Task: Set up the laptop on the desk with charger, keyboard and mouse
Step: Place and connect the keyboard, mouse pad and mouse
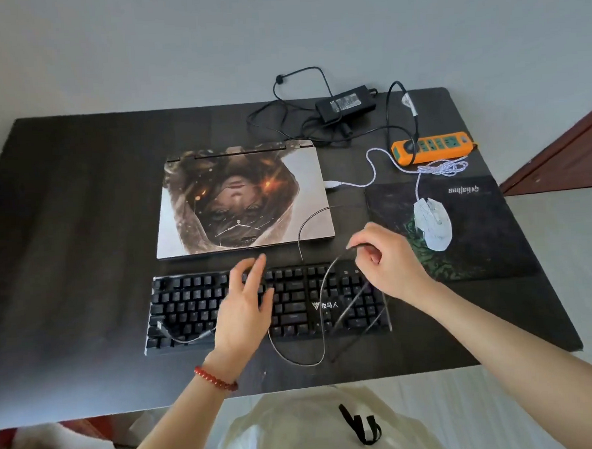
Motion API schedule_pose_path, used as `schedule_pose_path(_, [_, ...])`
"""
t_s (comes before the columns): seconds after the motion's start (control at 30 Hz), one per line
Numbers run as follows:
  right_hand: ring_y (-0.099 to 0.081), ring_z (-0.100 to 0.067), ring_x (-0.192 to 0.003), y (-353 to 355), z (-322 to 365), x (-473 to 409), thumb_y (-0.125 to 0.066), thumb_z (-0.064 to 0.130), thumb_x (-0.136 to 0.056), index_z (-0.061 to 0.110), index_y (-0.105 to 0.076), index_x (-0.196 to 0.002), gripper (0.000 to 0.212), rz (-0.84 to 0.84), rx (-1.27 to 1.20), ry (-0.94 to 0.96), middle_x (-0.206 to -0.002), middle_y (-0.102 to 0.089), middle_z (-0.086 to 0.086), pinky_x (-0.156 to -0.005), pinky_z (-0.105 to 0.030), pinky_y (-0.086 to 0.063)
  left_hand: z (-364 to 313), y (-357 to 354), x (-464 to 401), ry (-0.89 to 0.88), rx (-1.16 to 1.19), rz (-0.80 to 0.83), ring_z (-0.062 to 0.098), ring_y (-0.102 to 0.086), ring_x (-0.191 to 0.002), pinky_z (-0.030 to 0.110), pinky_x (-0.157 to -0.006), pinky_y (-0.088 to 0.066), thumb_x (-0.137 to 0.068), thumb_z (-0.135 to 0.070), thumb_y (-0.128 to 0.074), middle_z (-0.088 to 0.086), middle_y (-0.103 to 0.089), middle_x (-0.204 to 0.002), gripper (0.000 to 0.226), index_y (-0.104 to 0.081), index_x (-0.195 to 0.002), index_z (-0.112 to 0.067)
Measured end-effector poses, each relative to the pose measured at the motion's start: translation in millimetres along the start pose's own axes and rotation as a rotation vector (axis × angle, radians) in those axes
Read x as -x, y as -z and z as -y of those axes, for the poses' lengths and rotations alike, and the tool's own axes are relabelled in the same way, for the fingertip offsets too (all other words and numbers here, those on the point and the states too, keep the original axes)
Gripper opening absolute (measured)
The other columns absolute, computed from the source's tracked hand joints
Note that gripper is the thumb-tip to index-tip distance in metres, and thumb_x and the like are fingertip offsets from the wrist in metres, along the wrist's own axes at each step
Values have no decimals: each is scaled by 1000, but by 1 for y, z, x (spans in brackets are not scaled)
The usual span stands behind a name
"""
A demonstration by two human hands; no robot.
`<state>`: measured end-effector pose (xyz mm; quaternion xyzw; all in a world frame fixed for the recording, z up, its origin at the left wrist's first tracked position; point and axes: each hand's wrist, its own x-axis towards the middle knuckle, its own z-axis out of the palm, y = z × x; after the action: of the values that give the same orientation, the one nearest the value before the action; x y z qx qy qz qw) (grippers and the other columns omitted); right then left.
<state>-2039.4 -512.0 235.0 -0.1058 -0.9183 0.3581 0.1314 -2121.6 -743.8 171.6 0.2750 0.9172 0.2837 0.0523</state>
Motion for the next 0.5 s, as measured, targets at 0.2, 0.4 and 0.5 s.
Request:
schedule_pose_path(0.2, [-56,-20,-108,-32,67,-107,-43,1,-89,8,-63,-110,30,86,-138,-195,-114,-63,-8,-93,-25,-39,46,97,-28,396,-49,-311,35,-62,-82,32,-68,-42,-91,-14,-50,12,-71,-86,19,-67,-96,-8])
schedule_pose_path(0.4, [-53,-13,-68,-103,165,-163,-40,0,-92,5,-63,-112,31,290,-540,-377,-78,-58,0,-69,-30,-51,84,176,-35,507,-55,-632,36,-62,-88,45,-88,-45,-89,-7,-45,12,-72,-92,25,-63,-106,-11])
schedule_pose_path(0.5, [-49,-12,-64,-149,215,-178,-38,-3,-93,6,-60,-106,26,380,-811,-571,-78,-50,-4,-68,-31,-50,118,207,-34,535,-151,-760,35,-55,-92,41,-87,-34,-89,-4,-44,8,-72,-94,27,-62,-108,-11])
